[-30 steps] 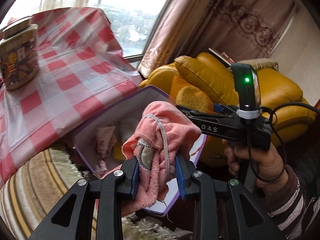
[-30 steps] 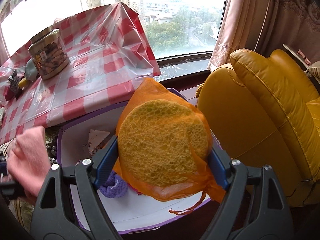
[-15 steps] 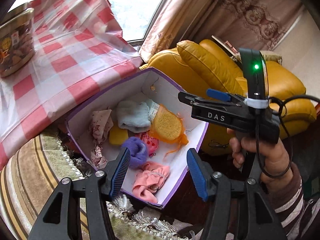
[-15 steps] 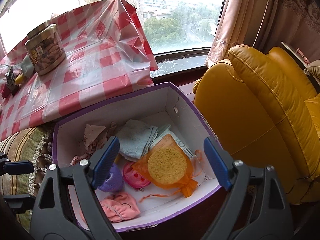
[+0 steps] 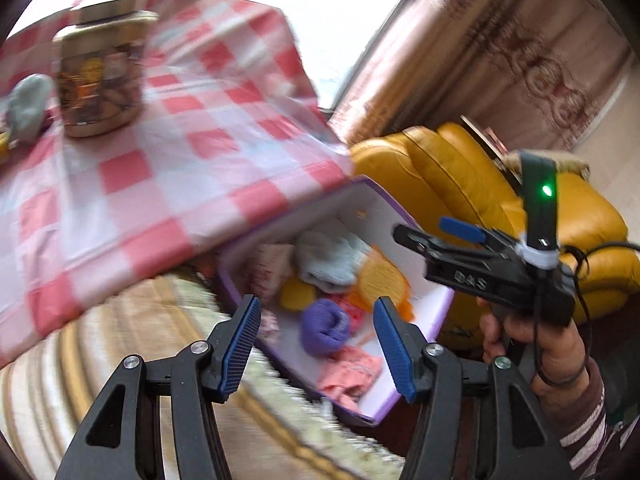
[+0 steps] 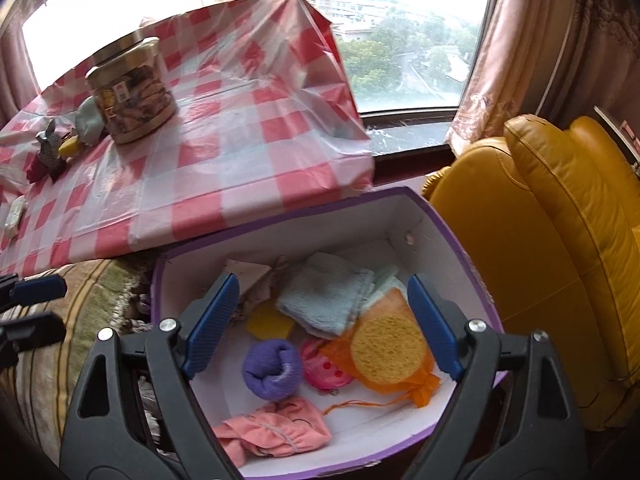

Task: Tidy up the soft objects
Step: 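Move both tools back over the table toward the white wipes pack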

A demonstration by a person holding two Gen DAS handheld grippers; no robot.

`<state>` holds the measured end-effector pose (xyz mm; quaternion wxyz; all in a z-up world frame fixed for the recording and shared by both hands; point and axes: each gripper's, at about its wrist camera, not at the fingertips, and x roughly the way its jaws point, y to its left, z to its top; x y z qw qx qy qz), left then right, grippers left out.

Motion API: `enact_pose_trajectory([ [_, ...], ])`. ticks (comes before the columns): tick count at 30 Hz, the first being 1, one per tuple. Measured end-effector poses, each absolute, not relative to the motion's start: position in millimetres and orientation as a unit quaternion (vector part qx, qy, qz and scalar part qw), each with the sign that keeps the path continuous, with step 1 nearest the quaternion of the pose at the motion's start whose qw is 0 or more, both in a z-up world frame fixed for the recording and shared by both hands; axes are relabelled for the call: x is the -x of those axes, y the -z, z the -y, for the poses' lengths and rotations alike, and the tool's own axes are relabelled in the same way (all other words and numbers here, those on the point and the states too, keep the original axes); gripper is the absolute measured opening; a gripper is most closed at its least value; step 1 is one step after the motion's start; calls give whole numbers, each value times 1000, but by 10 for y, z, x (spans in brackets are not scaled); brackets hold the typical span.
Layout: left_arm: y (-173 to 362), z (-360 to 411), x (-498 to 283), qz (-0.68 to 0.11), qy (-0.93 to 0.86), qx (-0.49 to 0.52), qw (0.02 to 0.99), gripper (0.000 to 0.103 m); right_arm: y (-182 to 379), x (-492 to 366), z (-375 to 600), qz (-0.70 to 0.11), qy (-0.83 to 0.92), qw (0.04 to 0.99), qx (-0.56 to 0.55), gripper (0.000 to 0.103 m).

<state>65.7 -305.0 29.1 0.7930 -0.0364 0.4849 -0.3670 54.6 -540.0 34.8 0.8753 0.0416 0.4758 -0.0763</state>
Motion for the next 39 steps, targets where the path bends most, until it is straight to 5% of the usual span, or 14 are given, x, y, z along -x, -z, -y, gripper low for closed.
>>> enact_pose_trajectory([
  [32, -225, 107, -1398, -448, 47, 179, 875, 60, -456, -1411, 3251, -482, -125, 866, 41, 88],
  [39, -138, -417, -1610, -446, -27, 204, 871, 67, -426, -1670, 2881, -478, -150, 864, 44, 88],
])
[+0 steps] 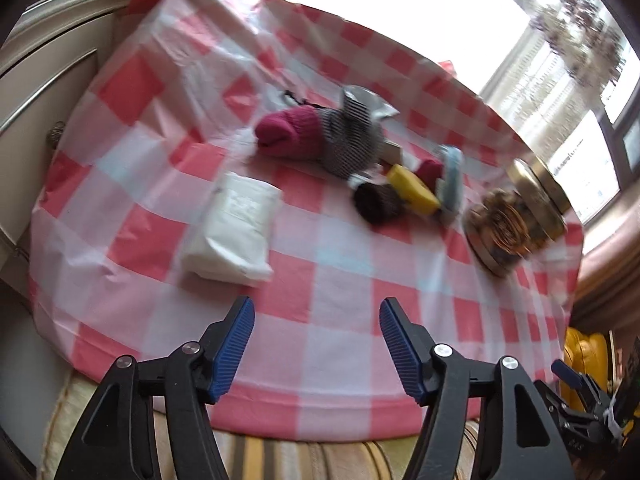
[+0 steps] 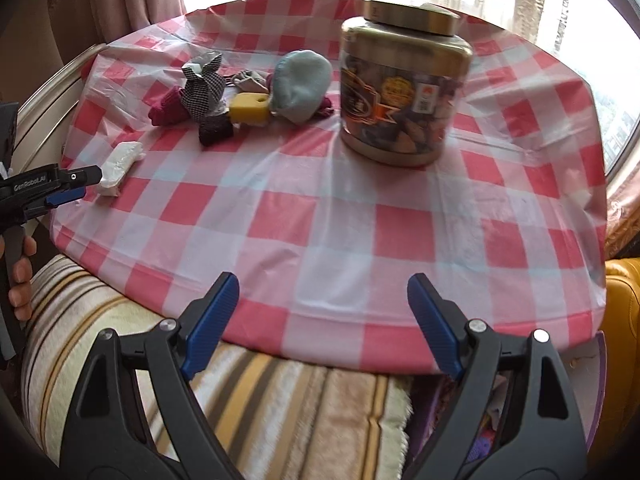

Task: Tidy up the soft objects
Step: 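Move both tools back over the table toward the white wipes pack, then grasp the white wipes pack with the left tool while the right tool grasps the brown knit sock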

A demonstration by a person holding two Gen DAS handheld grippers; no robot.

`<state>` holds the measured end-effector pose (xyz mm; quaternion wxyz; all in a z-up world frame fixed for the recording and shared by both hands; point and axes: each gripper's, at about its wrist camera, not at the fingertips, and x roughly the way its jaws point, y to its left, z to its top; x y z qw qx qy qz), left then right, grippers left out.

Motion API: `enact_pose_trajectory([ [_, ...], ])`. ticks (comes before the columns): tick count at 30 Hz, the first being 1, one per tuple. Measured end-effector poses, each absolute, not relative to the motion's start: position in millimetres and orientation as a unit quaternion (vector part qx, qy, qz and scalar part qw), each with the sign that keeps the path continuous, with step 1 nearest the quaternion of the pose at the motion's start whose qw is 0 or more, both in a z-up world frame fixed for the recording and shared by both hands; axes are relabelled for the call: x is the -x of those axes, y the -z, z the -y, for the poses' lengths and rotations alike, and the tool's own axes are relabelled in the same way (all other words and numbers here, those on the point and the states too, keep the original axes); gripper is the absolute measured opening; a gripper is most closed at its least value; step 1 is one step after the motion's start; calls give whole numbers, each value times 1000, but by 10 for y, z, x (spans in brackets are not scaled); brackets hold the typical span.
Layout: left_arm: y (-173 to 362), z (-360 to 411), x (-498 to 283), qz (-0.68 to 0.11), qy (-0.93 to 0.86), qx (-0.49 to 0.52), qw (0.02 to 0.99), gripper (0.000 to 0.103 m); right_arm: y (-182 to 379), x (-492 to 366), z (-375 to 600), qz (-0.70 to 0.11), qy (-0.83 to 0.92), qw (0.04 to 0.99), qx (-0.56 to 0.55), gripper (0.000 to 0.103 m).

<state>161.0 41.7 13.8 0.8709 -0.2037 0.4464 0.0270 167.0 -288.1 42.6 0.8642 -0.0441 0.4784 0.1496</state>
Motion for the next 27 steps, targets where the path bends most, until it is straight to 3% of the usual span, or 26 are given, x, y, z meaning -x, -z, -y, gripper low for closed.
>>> enact_pose_trajectory([
  [6, -38, -662, -1865, -459, -79, 195, 863, 75, -373, -1916, 2570, -477, -168, 862, 46, 88],
  [20, 315, -800, -2156, -479, -108, 166, 855, 75, -207, -2528, 1859, -472, -200, 858, 39, 89],
  [27, 330, -709, -2150, -469, -102, 140, 866, 62, -44, -2879, 1519, -480, -219, 849, 40, 89],
])
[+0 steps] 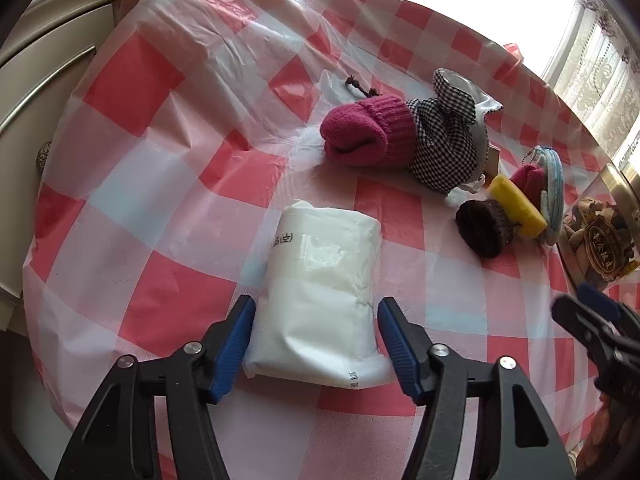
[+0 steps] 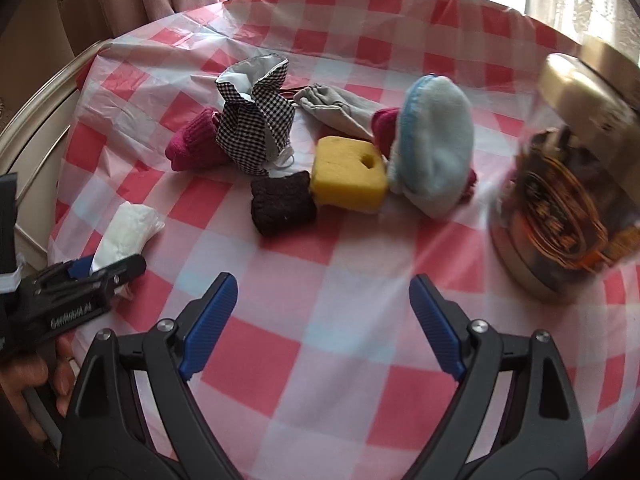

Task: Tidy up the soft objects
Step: 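Grasp the white wipes pack with the left tool while the right tool grasps the brown knit sock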

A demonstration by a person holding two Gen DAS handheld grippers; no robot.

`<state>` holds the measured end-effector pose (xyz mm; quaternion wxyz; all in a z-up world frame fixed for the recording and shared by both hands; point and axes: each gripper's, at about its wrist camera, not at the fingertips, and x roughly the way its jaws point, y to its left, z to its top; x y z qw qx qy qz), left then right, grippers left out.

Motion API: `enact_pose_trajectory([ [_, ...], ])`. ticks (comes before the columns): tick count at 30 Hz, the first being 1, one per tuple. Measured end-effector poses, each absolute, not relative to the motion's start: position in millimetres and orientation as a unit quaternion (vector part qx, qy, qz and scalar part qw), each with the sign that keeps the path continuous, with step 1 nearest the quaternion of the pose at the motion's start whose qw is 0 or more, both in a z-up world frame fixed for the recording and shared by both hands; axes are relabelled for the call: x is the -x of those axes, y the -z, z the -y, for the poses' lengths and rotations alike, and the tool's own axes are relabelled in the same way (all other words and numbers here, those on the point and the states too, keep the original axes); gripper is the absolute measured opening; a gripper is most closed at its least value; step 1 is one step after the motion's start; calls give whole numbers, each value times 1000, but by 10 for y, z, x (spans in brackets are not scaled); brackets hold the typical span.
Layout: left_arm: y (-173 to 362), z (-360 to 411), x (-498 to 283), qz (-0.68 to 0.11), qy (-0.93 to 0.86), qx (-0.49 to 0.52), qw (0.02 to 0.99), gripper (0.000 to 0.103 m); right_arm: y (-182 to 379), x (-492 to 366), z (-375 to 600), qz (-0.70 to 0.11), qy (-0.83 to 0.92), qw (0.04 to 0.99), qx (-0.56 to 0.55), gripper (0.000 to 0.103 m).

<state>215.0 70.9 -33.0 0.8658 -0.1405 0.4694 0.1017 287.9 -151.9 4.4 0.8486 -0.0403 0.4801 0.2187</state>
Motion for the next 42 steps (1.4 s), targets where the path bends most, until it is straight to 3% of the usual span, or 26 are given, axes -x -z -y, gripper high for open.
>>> enact_pose_trajectory([
  [17, 333, -655, -2148, -448, -84, 137, 879, 60, 287, -3353, 1040, -490, -238, 838, 21, 89],
  [21, 325, -668, -2124, -446, -81, 140, 880, 59, 299, -3393, 980, -479, -231, 846, 30, 79],
  [23, 324, -663, -2127, -445, -81, 140, 881, 59, 299, -3405, 969, -475, -224, 850, 36, 67],
  [24, 324, -662, -2127, -444, -81, 141, 881, 59, 298, -3409, 967, -473, -223, 851, 39, 55],
  [28, 324, -662, -2141, -442, -78, 143, 882, 59, 276, -3367, 1004, -472, -230, 850, 34, 41],
  [42, 279, -641, -2113, -432, -77, 135, 888, 58, 97, -2760, 1119, -434, -241, 866, 62, 37],
])
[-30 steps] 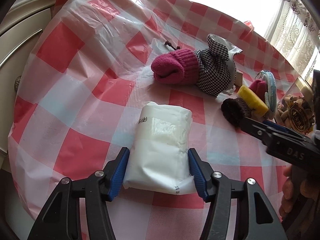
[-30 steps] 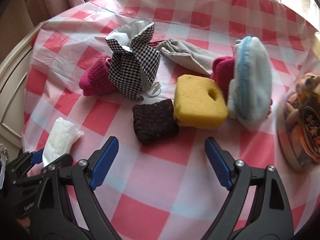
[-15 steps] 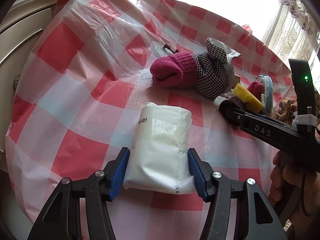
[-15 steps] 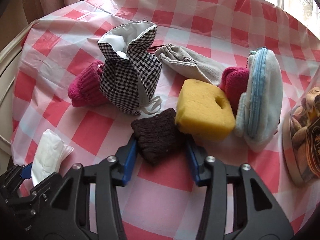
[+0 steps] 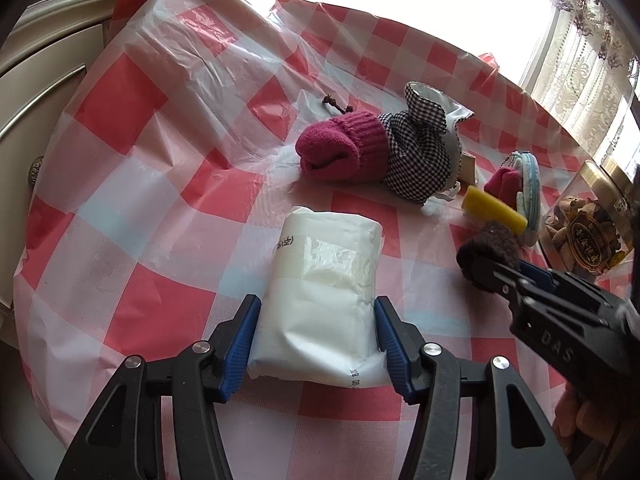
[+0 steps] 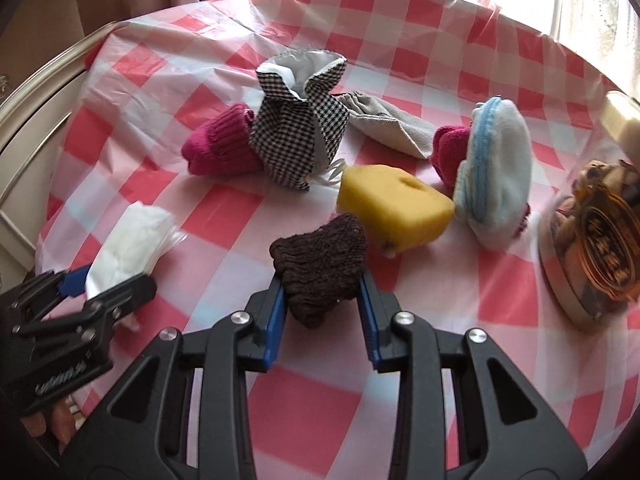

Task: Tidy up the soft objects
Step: 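Grasp the white wipes pack with the left tool while the right tool grasps the brown knit sock, then carry the wipes pack and brown sock into the white box and release both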

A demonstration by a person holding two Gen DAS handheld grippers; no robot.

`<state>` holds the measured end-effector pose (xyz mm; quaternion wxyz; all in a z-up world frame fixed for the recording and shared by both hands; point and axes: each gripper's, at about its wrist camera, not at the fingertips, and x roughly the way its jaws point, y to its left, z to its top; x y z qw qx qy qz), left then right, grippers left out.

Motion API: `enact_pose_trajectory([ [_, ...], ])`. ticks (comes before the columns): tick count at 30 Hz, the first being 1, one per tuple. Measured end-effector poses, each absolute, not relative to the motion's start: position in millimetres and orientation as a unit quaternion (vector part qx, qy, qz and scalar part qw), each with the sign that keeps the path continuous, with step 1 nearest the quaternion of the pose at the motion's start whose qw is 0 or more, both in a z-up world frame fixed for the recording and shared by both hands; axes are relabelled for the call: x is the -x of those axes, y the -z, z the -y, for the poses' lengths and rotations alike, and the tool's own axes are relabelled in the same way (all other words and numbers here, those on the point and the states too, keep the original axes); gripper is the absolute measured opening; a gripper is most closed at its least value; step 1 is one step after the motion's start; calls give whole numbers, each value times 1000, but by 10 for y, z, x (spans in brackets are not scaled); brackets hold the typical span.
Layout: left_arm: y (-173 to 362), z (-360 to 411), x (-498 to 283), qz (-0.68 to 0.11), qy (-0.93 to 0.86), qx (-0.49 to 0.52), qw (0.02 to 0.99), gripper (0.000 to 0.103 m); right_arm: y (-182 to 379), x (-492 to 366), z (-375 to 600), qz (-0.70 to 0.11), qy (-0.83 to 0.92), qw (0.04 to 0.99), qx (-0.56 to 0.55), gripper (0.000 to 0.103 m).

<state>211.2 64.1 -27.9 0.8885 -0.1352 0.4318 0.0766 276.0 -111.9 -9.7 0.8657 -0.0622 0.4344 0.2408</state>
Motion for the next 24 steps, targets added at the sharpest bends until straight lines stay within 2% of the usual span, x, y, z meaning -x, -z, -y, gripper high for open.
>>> enact_pose_trajectory([
  [24, -184, -260, -1689, -374, -84, 97, 919, 57, -271, -2128, 1763, -411, -204, 887, 48, 37],
])
